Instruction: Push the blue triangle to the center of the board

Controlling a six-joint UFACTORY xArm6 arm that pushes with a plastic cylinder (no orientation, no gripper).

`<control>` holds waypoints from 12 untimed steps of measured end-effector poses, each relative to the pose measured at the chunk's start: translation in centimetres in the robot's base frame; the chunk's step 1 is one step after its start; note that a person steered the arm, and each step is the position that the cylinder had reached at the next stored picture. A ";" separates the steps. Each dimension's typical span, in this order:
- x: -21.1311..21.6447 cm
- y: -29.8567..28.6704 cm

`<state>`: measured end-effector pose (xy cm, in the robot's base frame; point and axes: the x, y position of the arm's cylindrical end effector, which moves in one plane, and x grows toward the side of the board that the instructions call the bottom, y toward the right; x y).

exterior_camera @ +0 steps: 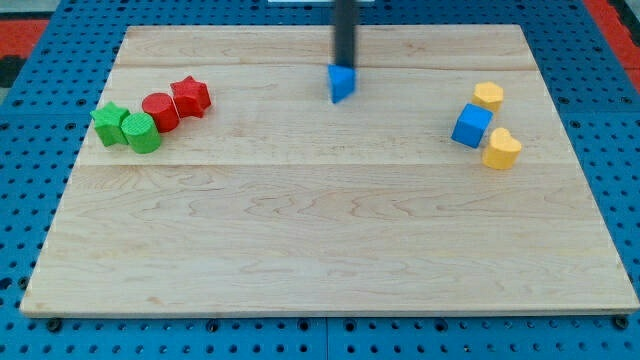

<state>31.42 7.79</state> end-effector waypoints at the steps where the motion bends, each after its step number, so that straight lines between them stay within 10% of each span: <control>1: 1.8 -0.5; 2: -6.1 -5.8; 4: -4.0 -18.1; 5: -0.8 -17.1; 7: 4.4 2.8; 10: 7.0 -12.2; 12: 10.7 -4.3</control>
